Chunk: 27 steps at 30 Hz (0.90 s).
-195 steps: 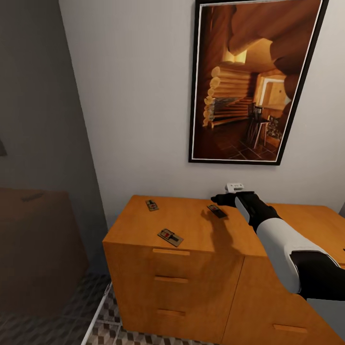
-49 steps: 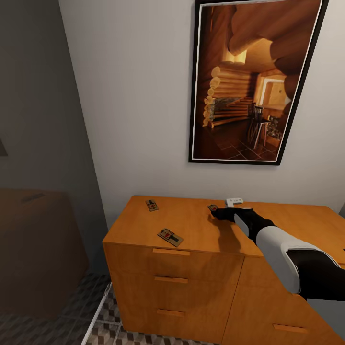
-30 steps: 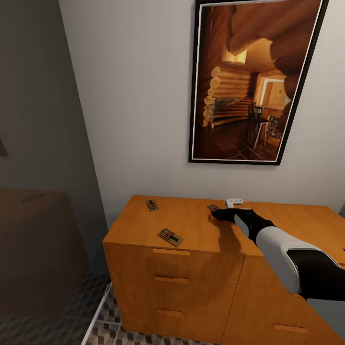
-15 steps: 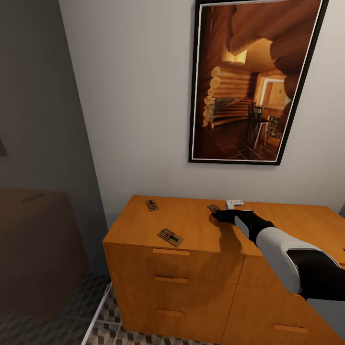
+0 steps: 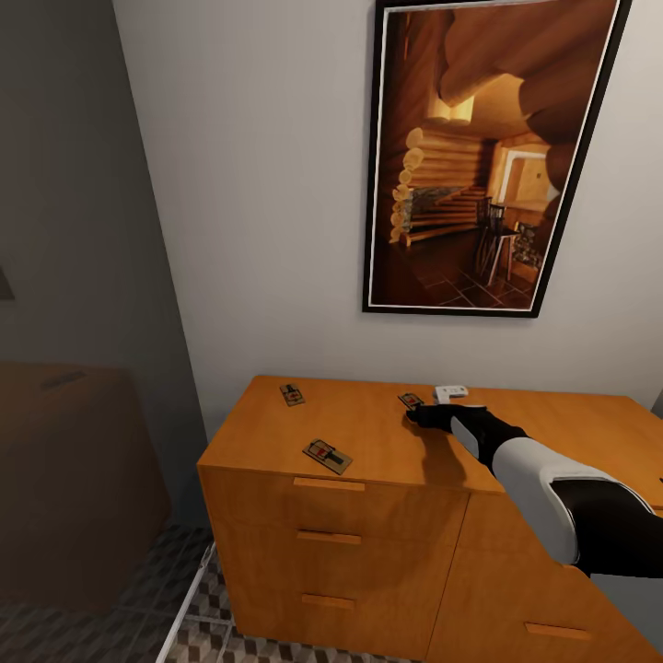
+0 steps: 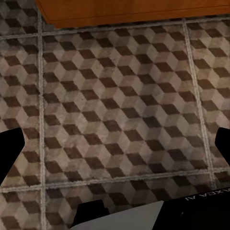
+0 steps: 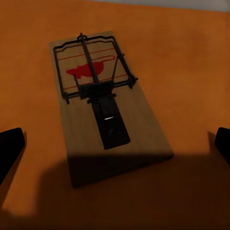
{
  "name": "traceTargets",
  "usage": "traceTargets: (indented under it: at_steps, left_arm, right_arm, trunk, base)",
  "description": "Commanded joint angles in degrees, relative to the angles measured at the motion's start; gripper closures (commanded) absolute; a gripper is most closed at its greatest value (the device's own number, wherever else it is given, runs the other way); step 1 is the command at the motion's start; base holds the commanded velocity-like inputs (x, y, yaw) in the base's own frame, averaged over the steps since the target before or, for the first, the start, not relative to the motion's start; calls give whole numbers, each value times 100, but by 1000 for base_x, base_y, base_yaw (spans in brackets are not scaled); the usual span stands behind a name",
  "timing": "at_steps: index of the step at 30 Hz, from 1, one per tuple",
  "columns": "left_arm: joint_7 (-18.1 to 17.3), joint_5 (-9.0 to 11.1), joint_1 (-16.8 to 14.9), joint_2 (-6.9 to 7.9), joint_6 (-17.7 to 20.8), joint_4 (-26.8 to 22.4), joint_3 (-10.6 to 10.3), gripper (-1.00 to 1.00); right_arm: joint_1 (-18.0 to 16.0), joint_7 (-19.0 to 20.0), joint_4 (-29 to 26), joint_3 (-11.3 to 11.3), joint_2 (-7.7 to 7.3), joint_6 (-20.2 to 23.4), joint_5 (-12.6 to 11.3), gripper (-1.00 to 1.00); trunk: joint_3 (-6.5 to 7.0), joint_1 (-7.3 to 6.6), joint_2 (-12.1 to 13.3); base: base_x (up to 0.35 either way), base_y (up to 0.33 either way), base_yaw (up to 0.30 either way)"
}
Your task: Take the four mousetraps from the cabinet in the bathroom and place them on the bathroom floor. Make sure all four end up on the same floor surface, and ensure that at least two of them are either under or directly next to the same bathroom sink.
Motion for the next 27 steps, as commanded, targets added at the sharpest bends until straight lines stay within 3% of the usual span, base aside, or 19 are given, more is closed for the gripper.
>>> traceTargets:
  at_steps: [1, 27]
  left_arm:
    - [44, -4, -5, 2, -19, 5, -40, -100]
    - [44, -4, -5, 2, -19, 5, -40, -100]
  right_arm:
    - [-1, 18, -9, 18, -3, 29, 4, -100]
    - [-1, 18, -1, 19, -3, 15, 4, -100]
  trunk:
    - [-6, 0, -3]
    - [-6, 0, -3]
  base:
    - [0, 0, 0]
    - [0, 0, 0]
